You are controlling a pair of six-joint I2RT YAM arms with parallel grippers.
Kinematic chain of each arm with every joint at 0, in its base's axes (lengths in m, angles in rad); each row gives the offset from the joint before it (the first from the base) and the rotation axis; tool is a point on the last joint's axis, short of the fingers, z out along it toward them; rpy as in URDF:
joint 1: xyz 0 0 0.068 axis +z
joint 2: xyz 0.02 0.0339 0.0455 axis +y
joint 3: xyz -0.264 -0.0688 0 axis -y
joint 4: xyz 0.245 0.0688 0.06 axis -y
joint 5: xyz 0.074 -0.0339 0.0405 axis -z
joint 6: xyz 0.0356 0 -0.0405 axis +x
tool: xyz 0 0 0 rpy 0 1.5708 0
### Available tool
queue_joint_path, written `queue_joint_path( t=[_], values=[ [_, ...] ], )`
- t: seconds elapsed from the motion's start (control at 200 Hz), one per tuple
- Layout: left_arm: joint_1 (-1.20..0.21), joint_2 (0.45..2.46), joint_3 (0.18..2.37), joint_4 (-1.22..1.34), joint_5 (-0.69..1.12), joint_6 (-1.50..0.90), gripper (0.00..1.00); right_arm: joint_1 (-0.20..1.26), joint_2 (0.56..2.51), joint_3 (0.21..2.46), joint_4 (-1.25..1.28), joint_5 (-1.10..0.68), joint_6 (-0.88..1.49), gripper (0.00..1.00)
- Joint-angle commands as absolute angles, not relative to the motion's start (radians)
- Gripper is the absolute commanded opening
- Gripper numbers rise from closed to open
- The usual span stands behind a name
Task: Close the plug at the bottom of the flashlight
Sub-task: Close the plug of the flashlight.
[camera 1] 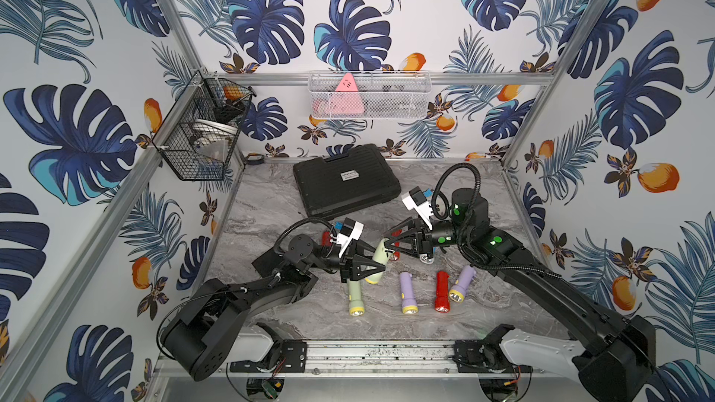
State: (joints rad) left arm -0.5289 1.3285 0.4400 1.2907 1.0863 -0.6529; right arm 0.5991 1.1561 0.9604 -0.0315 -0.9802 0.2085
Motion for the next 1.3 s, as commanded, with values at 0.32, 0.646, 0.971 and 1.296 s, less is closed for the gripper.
queue_joint_path(
  t=[0.32,0.646,0.971,1.296],
  values=[
    [-0.475,1.315,0.457,1.539,1.044,-0.736,0.0,0.652,1.192,0.912,-0.045,-0.924,0.235,0.41],
    [-0.444,1.281,0.47,1.539,1.051,-0.752,0.0,0.67,1.213,0.91,-0.06,-0.92,0.221,0.24],
    [-0.416,1.229,0.509,1.481,1.08,-0.744,0.0,0.673,1.205,0.899,-0.084,-0.923,0.201,0.11],
    [-0.415,1.213,0.5,1.459,1.094,-0.741,0.0,0.673,1.197,0.925,-0.122,-0.888,0.171,0.0]
  ],
)
